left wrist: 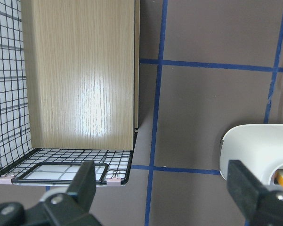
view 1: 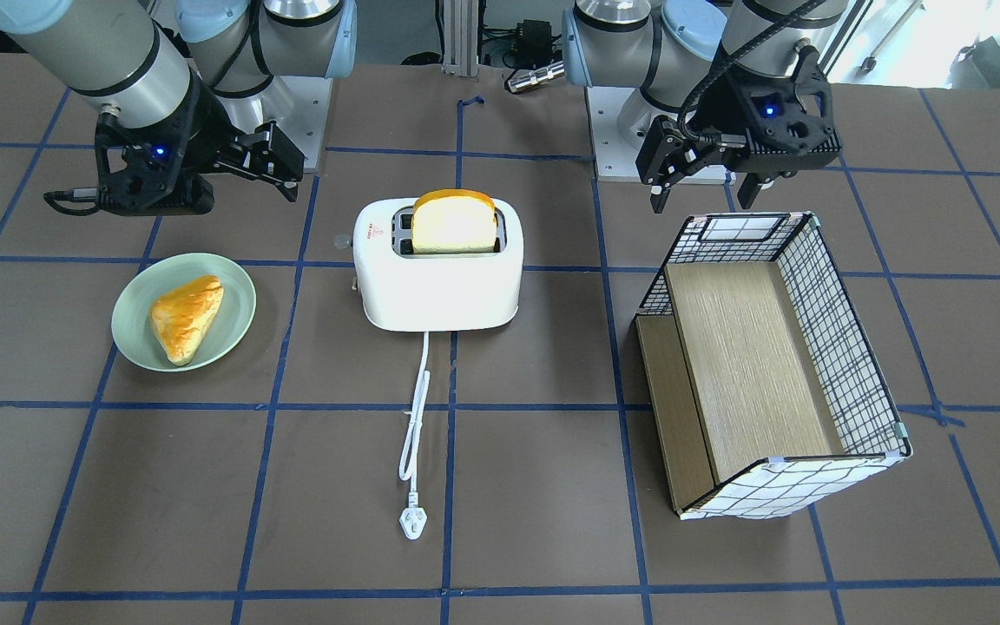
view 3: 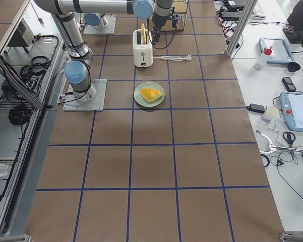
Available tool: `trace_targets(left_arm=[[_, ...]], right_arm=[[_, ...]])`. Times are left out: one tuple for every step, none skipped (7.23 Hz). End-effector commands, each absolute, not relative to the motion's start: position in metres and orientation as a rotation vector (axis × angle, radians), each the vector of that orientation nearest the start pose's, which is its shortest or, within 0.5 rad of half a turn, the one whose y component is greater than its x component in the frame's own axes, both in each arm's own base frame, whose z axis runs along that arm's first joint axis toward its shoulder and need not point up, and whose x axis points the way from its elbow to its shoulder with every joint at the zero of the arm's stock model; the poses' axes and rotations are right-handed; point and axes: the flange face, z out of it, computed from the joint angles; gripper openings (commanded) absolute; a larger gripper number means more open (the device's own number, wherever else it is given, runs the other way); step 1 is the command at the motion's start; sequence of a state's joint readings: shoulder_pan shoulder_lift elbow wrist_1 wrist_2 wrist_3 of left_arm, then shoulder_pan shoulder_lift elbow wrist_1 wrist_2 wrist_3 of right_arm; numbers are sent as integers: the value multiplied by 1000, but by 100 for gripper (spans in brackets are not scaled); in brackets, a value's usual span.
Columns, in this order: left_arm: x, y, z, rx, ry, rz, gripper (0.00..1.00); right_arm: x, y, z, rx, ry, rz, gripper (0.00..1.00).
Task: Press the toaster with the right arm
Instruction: 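Move the right gripper down toward the lever on the white toaster's side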
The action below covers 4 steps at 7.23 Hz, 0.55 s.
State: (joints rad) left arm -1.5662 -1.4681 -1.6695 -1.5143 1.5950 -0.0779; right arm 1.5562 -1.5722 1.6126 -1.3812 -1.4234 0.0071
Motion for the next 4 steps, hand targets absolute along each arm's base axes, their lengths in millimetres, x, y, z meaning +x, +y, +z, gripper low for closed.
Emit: trace_targets(left_arm=[[-133,-454,492,-116,3121,-92,100],[-134,-455,492,-113,3124,-92,100],[-133,-455,491,-118,3124,-90,100],[-133,-455,492,-118,3122,-90,100]], right_arm=[[140,-453,428,65,2981,338,90],[141,-440,416,68,2981,344,82],[140,-428,405,67,2987,313,77],[141,-424,394,80,2989,296,60]])
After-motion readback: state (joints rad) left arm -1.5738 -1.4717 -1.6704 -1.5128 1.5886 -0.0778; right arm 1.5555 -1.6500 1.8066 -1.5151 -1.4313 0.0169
